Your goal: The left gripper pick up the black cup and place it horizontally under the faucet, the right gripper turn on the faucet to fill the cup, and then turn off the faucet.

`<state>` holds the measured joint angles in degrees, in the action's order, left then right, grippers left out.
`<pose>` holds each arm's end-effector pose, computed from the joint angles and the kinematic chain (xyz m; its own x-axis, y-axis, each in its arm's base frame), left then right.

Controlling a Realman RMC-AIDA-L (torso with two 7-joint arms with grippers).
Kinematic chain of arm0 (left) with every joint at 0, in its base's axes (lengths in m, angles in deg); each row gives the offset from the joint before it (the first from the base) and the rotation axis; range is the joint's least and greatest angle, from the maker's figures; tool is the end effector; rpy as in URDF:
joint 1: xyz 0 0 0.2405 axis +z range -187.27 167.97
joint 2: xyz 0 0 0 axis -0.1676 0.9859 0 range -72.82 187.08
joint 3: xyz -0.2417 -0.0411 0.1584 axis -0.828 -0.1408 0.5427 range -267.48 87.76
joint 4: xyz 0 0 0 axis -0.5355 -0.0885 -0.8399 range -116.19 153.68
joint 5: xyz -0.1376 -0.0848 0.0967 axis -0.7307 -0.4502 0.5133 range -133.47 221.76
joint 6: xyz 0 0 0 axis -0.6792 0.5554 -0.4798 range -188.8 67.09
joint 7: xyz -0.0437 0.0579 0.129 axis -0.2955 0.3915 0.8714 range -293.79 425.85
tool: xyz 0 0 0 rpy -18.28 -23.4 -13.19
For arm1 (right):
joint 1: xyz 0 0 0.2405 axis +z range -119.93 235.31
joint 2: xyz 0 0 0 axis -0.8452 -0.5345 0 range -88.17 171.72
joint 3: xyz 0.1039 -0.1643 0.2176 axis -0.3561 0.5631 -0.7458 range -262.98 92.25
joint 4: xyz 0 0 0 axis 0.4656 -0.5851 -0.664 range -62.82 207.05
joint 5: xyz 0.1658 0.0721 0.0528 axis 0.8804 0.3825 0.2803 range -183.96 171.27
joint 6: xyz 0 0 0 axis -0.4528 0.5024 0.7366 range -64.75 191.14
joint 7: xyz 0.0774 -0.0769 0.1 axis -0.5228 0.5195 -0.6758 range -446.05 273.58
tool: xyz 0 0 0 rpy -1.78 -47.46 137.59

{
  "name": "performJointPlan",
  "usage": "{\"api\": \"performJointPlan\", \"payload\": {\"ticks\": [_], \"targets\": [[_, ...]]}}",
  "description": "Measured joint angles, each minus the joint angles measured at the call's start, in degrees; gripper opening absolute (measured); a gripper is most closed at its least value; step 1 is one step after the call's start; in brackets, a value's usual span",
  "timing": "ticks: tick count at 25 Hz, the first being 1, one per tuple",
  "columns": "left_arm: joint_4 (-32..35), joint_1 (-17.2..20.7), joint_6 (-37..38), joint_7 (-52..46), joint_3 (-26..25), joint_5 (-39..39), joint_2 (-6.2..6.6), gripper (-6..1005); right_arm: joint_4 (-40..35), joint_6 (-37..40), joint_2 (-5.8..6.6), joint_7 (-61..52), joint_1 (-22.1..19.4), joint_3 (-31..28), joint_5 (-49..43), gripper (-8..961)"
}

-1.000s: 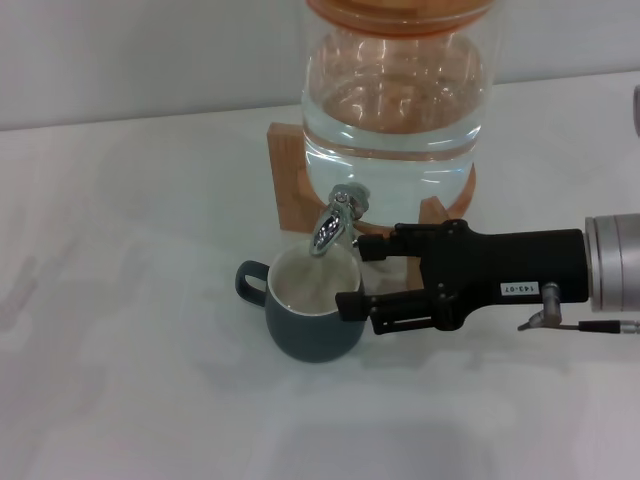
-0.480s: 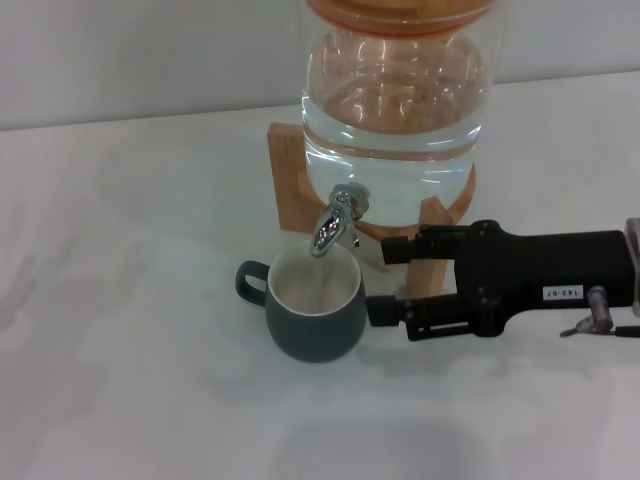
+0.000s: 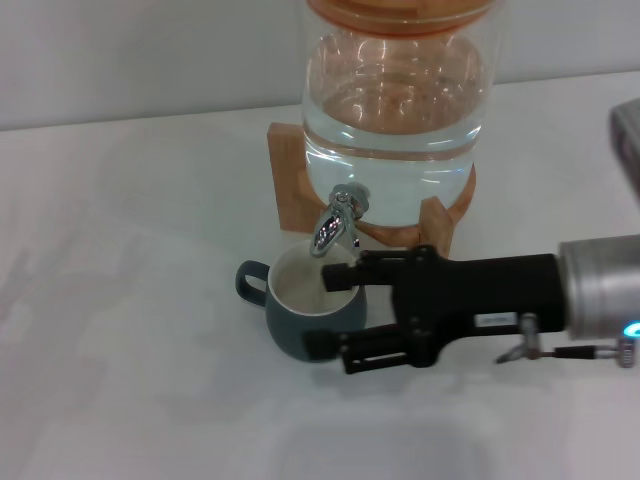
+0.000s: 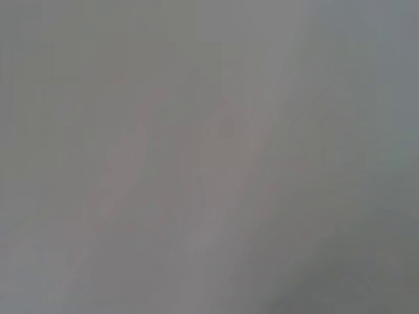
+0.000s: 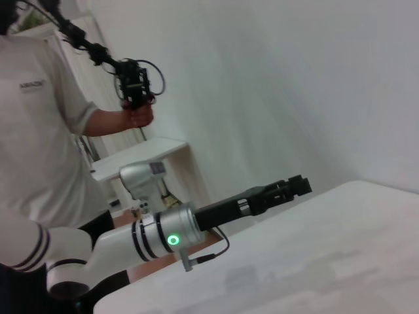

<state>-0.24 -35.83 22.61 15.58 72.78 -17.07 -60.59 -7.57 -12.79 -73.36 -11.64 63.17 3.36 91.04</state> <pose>-0.3660 0.3171 0.0377 0.5576 0.0552 0.8283 0.7853 -0.3587 -0.5047 0.2030 0.2475 -0.0171 0.7554 -0.3485 -0.5549 -0.4203 -0.9074 -0.0024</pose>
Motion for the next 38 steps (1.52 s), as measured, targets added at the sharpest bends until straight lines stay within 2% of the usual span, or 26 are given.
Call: {"api": "performJointPlan", "payload": {"ticks": [7, 14, 25, 38], "targets": [[0.0, -0.1, -0.4, 0.0, 0.0, -0.1, 0.12, 741, -1.5, 7.8, -0.09, -0.2, 1.1, 6.2, 0.2, 822], [0.0, 0.0, -1.2, 0.0, 0.1, -0.1, 0.12, 741, -2.1, 11.0, -0.09, -0.8, 1.3, 7.4, 0.2, 822], [0.0, 0.0, -1.3, 0.0, 0.1, -0.1, 0.09, 741, -1.8, 10.8, 0.15, -0.9, 1.0, 6.4, -0.3, 821], [0.0, 0.4, -1.4, 0.5, 0.1, 0.0, -0.39, 741, -0.5, 7.3, 0.26, -1.0, 0.4, 0.3, -1.2, 824]]}}
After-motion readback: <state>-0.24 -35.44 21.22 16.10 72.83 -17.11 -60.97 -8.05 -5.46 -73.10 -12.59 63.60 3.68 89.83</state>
